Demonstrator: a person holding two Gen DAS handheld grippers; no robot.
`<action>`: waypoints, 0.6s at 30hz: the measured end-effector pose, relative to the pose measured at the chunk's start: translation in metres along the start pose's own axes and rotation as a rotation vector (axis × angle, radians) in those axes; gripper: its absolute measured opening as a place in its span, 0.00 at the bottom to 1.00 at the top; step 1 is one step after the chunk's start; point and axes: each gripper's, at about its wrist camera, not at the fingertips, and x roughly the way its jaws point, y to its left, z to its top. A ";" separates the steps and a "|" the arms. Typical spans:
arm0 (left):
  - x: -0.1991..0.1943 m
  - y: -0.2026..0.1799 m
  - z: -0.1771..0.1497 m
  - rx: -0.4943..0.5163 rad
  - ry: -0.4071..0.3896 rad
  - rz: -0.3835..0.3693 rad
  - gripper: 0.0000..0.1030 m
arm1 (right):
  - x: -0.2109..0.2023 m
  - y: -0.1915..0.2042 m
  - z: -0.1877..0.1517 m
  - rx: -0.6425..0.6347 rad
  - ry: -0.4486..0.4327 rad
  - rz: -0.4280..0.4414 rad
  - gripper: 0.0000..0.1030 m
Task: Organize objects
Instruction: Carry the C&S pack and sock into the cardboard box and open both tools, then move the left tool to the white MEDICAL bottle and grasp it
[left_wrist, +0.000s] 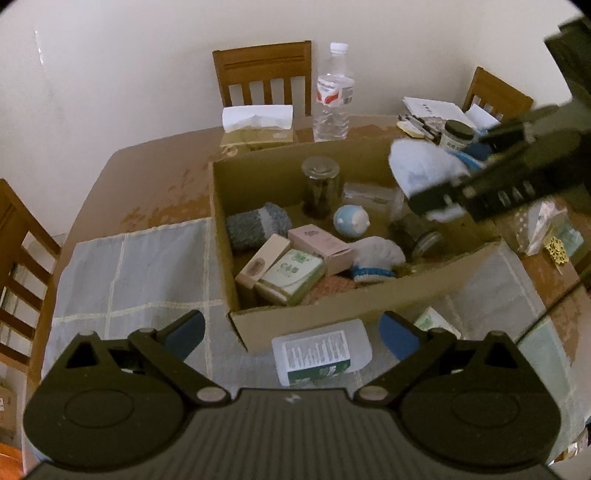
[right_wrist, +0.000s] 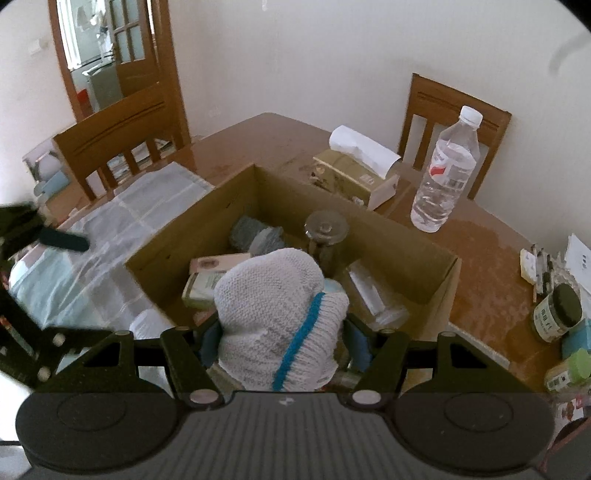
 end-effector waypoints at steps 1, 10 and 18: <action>0.000 0.001 -0.001 0.001 0.001 0.004 0.98 | 0.002 -0.001 0.003 0.005 -0.007 -0.009 0.71; -0.003 0.008 -0.013 -0.008 0.011 0.012 0.98 | 0.007 -0.004 0.012 0.041 -0.055 -0.061 1.00; -0.002 0.009 -0.019 -0.012 0.014 0.006 0.98 | 0.001 0.005 -0.001 0.054 -0.054 -0.122 1.00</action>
